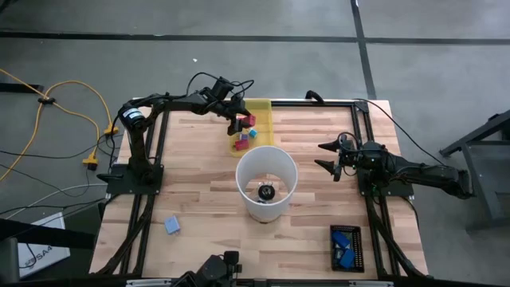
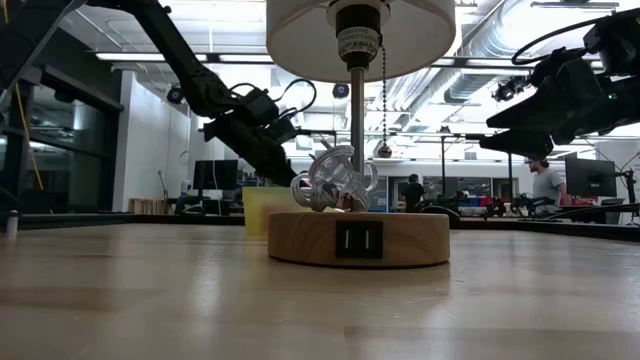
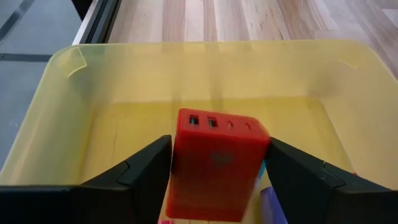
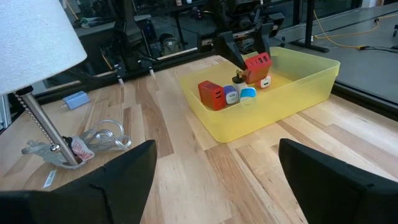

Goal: Pick & Place Office items
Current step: Put the red charger adapter into the yellow bin, then put the blue charger adapter into the yellow bin

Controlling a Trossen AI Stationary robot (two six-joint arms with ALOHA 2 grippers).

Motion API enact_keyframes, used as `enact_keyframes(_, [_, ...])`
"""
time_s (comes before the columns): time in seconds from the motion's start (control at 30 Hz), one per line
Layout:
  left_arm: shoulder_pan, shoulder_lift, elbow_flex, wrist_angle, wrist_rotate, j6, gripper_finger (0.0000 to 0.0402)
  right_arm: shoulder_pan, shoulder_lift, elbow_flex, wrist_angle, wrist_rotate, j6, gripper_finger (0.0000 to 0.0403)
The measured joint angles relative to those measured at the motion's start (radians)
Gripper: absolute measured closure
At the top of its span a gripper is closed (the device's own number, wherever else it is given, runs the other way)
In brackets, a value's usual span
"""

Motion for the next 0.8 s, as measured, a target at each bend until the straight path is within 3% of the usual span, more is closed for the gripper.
enact_keyframes(0.8, [0.0,-0.002,0.0,0.015,0.001,0.0,0.0151,0.0,0.0,0.0,0.0,0.0,0.0,0.0078])
